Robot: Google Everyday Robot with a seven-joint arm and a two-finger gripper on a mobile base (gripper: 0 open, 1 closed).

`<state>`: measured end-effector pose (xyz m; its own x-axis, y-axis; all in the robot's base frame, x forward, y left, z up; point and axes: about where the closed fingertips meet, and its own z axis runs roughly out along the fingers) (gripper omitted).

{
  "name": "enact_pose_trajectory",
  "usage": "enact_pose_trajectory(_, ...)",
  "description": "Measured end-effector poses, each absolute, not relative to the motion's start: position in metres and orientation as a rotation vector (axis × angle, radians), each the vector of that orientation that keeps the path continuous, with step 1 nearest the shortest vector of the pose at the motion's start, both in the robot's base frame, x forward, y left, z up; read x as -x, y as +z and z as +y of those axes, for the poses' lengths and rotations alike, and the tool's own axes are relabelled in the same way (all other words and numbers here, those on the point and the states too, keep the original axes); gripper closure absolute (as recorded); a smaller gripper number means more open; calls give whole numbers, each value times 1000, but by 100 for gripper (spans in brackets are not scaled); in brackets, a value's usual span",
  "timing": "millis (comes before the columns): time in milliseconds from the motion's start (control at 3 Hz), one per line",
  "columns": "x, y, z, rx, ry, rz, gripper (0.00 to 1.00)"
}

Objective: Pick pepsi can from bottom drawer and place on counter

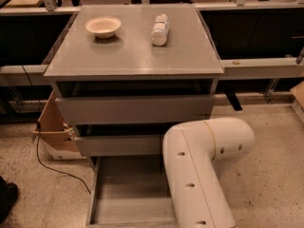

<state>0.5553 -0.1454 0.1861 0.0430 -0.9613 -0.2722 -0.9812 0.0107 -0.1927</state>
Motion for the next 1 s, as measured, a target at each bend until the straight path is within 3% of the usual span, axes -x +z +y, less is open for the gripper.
enact_pose_trajectory(667, -553, 275, -176, 1918, 79, 2072, 100)
enact_pose_trajectory(1000, -561, 339, -218, 1869, 64, 2151, 100)
